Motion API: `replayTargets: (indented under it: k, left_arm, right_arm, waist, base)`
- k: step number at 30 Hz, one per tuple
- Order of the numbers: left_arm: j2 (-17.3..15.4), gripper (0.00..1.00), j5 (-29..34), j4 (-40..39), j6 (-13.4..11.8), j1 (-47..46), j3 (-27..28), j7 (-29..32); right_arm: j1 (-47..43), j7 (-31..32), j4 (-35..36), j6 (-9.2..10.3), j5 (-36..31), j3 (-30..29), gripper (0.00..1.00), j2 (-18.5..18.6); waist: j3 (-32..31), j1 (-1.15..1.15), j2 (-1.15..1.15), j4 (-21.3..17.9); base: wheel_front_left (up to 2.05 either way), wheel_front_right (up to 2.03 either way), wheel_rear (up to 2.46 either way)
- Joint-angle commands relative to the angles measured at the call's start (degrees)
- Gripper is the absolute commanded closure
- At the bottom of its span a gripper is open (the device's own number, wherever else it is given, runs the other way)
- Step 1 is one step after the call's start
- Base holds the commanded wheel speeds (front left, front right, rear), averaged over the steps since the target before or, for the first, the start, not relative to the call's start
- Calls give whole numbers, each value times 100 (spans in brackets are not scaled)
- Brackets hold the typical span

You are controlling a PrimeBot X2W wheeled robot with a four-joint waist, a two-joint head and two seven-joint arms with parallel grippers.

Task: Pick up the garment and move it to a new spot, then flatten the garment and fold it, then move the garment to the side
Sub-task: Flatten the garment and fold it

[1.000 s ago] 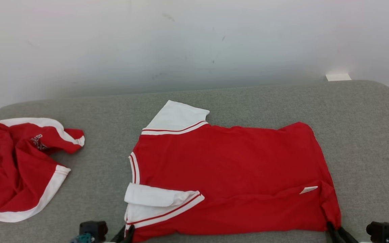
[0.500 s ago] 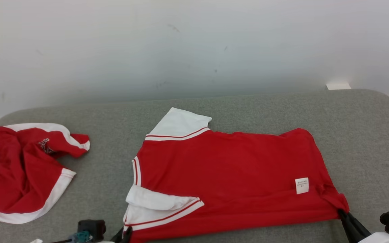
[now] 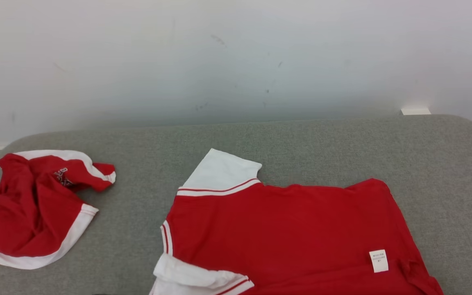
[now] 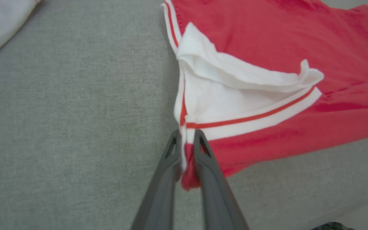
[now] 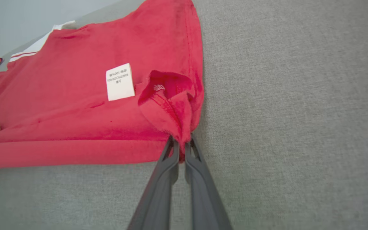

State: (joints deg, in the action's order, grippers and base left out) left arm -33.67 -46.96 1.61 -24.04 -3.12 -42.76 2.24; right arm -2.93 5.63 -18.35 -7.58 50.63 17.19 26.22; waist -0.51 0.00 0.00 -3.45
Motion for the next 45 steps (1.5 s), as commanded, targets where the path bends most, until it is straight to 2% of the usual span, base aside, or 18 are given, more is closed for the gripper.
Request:
replayTargets:
  k: [1,5,6,7,8,15,20,25,32,33,34,35,36,37,38,45]
  left_arm:
    - [-104,100,-52,-128,-117,208,19,51]
    - [-167,100,-127,-487,-311,512,-2,117]
    - [-173,75,-144,-504,-308,545,-28,140]
    - [-169,37,-144,-487,-282,554,-54,167]
    - [-123,0,-172,-470,-256,540,-66,157]
    - [-74,0,-187,-339,-84,260,-12,109]
    - [-240,0,33,-583,3,-149,190,-109]
    - [-321,0,225,-648,256,-837,263,16]
    - [-347,0,238,-67,888,-2122,314,413]
    - [-347,0,238,-67,888,-2122,314,413]
    - [-252,0,209,140,1104,-2525,291,551]
    - [-252,0,209,140,1104,-2525,291,551]
    - [-162,0,157,405,1337,-2908,271,691]
    - [-162,0,157,405,1337,-2908,271,691]
    - [-17,0,-19,713,1593,-3264,311,841]
    - [340,0,-339,1939,2354,-4384,276,1390]
  right_arm:
    - [-190,126,142,17,-5,-186,100,73]
    - [-519,510,549,16,-125,-518,100,-60]
    - [-563,599,615,16,-174,-578,91,-110]
    - [-592,688,651,16,-231,-620,61,-164]
    - [-611,766,686,16,-258,-659,0,-240]
    - [-621,1126,912,16,-590,-976,0,-584]
    - [-465,1023,1277,16,-801,-1332,0,-662]
    - [-52,946,1429,15,-1075,-1527,0,-758]
    - [1098,1043,1060,16,-1110,-1452,0,-698]
    - [1098,1043,1060,16,-1110,-1452,0,-698]
    - [1472,1065,864,15,-1009,-1404,0,-683]
    - [1472,1065,864,15,-1009,-1404,0,-683]
    - [1779,1114,609,15,-983,-1328,0,-599]
    - [1779,1114,609,15,-983,-1328,0,-599]
    - [2124,1179,370,15,-912,-1195,0,-565]
    - [3204,1311,-596,15,-613,-521,0,-559]
  waist:
    - [9,0,0,-23]
    - [31,0,0,-60]
    - [38,0,0,-63]
    - [40,0,0,-63]
    - [38,0,0,-59]
    - [15,0,0,-46]
    - [20,0,0,-23]
    - [92,0,0,-65]
    - [586,0,0,-206]
    - [586,0,0,-206]
    - [718,0,0,-237]
    - [718,0,0,-237]
    - [842,0,0,-248]
    - [842,0,0,-248]
    - [982,0,0,-278]
    - [1434,0,0,-436]
  base:
    - [0,0,0]
    - [0,0,0]
    - [0,0,0]
    - [0,0,0]
    - [0,0,0]
    - [0,0,0]
    - [0,0,0]
    - [0,0,0]
    - [0,0,0]
    - [0,0,0]
    - [0,0,0]
    - [0,0,0]
    - [0,0,0]
    - [0,0,0]
    - [0,0,0]
    - [0,0,0]
